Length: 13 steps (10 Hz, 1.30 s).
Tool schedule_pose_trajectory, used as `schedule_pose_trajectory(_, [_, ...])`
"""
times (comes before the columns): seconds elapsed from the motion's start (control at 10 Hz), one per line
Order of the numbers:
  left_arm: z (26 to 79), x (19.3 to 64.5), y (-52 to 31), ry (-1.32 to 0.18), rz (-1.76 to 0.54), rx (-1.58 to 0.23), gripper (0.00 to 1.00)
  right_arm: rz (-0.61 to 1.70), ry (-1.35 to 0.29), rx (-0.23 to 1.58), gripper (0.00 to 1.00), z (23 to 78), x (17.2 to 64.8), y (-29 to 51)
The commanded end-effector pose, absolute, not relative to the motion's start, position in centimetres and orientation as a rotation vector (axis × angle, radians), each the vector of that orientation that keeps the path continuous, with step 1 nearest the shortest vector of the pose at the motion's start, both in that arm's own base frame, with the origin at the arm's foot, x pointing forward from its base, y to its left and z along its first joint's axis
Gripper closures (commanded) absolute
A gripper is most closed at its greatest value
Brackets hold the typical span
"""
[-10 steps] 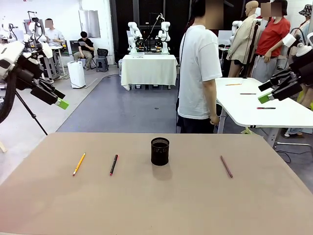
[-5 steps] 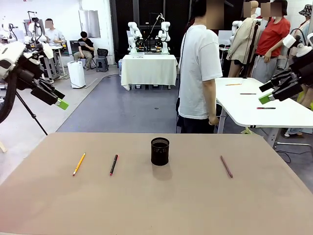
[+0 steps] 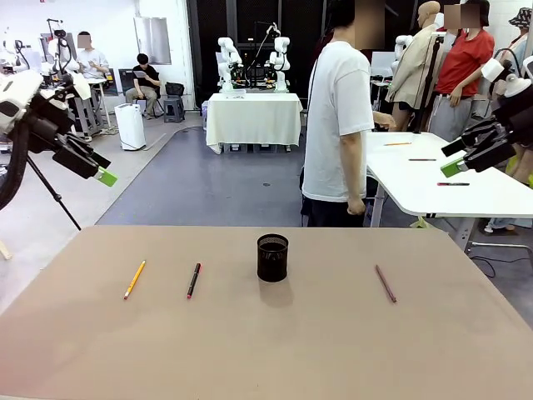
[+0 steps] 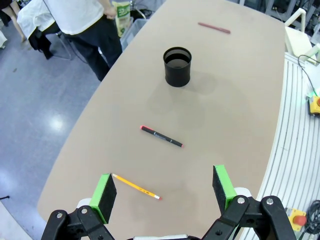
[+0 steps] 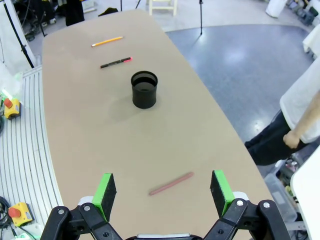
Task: Place the pens into the pen holder.
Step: Pick up a writing instrument from the table and place it into the Pen holder.
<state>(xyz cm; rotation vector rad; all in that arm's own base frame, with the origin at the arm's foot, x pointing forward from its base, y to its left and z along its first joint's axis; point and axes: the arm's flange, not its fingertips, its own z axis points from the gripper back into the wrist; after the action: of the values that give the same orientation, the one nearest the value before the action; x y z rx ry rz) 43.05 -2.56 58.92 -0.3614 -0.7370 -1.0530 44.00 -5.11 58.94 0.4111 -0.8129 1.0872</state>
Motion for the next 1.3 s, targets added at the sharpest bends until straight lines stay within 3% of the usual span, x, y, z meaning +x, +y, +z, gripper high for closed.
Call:
schedule_pose_trajectory(0.0, [58.2, 43.6, -4.9, -0.675, -1.008, -0.331, 0.00, 1.091, -0.828, 0.416, 0.00, 59.1, 44.0, -5.0])
schedule_pose_trajectory(0.4, [55.2, 46.0, -11.1, -0.423, -0.822, -0.029, 0.00, 1.091, -0.828, 0.416, 0.00, 59.1, 44.0, -5.0])
schedule_pose_trajectory(0.5, [54.3, 46.3, -12.6, -0.422, -0.778, -0.029, 0.00, 1.091, -0.828, 0.416, 0.00, 59.1, 44.0, -5.0])
schedule_pose_trajectory(0.8, [54.0, 46.3, -14.2, -0.517, -0.890, -0.300, 0.00, 1.091, -0.828, 0.416, 0.00, 59.1, 44.0, -5.0])
schedule_pose_trajectory(0.9, [52.7, 46.2, -14.5, -0.448, -0.797, -0.107, 0.00, 1.091, -0.828, 0.416, 0.00, 59.1, 44.0, -5.0])
schedule_pose_trajectory(1.2, [52.7, 46.2, -14.5, -0.448, -0.797, -0.107, 0.00, 1.091, -0.828, 0.416, 0.00, 59.1, 44.0, -5.0])
